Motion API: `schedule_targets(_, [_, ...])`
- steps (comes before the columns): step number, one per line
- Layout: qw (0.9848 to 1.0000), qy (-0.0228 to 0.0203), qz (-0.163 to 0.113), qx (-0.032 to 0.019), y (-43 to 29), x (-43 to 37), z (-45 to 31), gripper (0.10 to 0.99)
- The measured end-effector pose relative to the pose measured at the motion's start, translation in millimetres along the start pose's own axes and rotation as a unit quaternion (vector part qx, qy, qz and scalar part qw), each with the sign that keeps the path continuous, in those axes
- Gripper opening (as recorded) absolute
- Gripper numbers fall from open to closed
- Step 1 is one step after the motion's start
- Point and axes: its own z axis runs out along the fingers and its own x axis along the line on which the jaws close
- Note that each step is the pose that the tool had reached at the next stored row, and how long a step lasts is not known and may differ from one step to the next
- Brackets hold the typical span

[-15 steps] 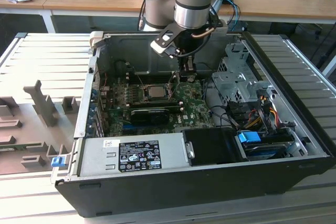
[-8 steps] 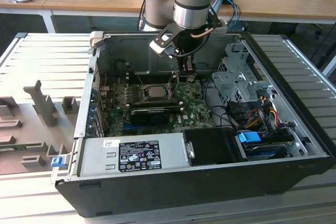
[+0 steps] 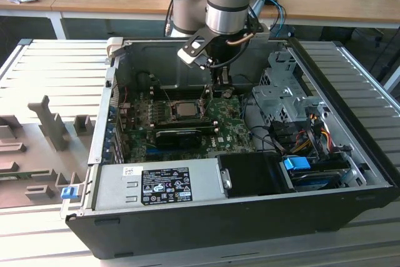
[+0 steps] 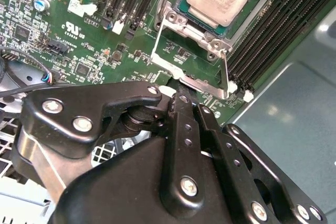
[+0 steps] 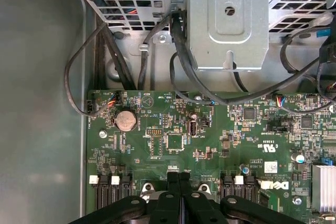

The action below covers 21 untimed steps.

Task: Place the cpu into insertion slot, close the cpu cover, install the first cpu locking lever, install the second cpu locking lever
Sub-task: 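Close the cpu cover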

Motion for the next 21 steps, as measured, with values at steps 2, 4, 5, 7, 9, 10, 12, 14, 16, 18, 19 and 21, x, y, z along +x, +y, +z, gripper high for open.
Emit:
schedule_targets(2, [1.0000,0.0000,0.000,0.0000,-0.5,0.0,0.0,0.106])
schedule_targets(4, [1.0000,-0.0001,0.000,0.0000,-1.0,0.0,-0.1,0.106])
schedule_targets(5, [1.0000,0.0000,0.000,0.0000,-1.3,0.0,0.0,0.106])
schedule_targets(7, [1.0000,0.0000,0.000,0.0000,-1.5,0.0,-0.1,0.106])
schedule_targets(9, [1.0000,0.0000,0.000,0.0000,-1.8,0.0,0.0,0.106])
schedule_targets(10, [1.0000,0.0000,0.000,0.0000,-2.0,0.0,-0.1,0.106])
schedule_targets(12, [1.0000,0.0000,0.000,0.0000,-2.3,0.1,-0.1,0.106])
schedule_targets(14, [1.0000,0.0000,0.000,0.0000,-2.6,0.0,-0.1,0.106])
schedule_targets(16, [1.0000,0.0000,0.000,0.0000,-2.9,0.1,-0.1,0.106])
schedule_targets(18, [1.0000,0.0000,0.000,0.0000,-3.4,0.1,-0.1,0.106])
schedule_targets(19, [1.0000,0.0000,0.000,0.0000,-3.6,0.1,-0.1,0.106])
schedule_targets(21, [1.0000,0.0000,0.000,0.0000,-3.9,0.1,-0.1,0.106])
